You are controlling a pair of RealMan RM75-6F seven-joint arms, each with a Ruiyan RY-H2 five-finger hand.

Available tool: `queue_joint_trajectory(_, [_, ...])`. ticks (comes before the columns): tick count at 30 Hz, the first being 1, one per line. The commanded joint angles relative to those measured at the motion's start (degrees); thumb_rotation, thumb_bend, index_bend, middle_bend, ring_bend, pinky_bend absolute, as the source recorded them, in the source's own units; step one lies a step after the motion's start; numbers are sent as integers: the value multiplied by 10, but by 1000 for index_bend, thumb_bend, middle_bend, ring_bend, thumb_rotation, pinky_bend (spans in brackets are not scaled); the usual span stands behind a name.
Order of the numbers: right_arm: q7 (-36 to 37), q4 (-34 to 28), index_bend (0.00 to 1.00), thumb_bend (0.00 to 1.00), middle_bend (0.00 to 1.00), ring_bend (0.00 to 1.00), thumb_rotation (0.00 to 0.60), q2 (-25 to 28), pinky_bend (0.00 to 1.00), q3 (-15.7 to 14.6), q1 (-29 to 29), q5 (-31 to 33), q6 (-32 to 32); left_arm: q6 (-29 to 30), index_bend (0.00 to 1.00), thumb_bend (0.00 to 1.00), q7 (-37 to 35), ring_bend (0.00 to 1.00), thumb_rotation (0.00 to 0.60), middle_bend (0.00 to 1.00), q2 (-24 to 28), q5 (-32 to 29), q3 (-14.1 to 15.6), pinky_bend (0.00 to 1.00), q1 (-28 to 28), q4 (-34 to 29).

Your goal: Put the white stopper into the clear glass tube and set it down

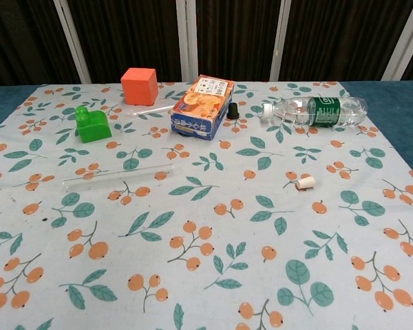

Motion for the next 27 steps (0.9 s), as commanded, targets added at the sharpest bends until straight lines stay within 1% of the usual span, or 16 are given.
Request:
queue_joint_trajectory(1, [5, -1, 0, 357, 0, 0, 600, 1, 0, 1, -1, 1, -1, -30, 296, 357, 100, 19, 600, 329, -102, -104, -63, 0, -65, 22])
queue_joint_trajectory(3, [7, -1, 0, 357, 0, 0, 600, 2, 0, 1, -1, 1, -3, -30, 308, 365, 128, 23, 600, 339, -136, -139, -80, 0, -83, 40])
queue_joint_trajectory(6, [10, -2, 0, 357, 0, 0, 600, 2, 0, 2, -1, 3, -4, -33, 331, 365, 161, 24, 600, 350, -177, -181, -98, 0, -108, 70])
queue_joint_trajectory(7, [10, -2, 0, 357, 0, 0, 600, 2, 0, 2, -1, 3, -4, -33, 342, 366, 165, 24, 600, 355, -184, -187, -101, 0, -112, 75])
queue_joint_trajectory(8, [12, -2, 0, 357, 0, 0, 600, 2, 0, 3, -1, 3, -5, -33, 353, 366, 178, 24, 600, 359, -204, -202, -108, 0, -124, 89])
queue_joint_trajectory(13, [18, -2, 0, 357, 0, 0, 600, 2, 0, 3, 0, 3, -9, -30, 372, 366, 212, 26, 600, 376, -262, -237, -124, 0, -159, 134])
queue_joint_trajectory(20, [26, -2, 0, 357, 0, 0, 600, 2, 0, 5, 0, 3, -11, -29, 418, 366, 257, 39, 600, 394, -315, -283, -137, 0, -198, 179])
queue_joint_trajectory(27, [33, -3, 0, 357, 0, 0, 600, 2, 0, 5, -1, 1, -11, -25, 438, 382, 280, 39, 600, 378, -350, -315, -145, 0, -221, 209])
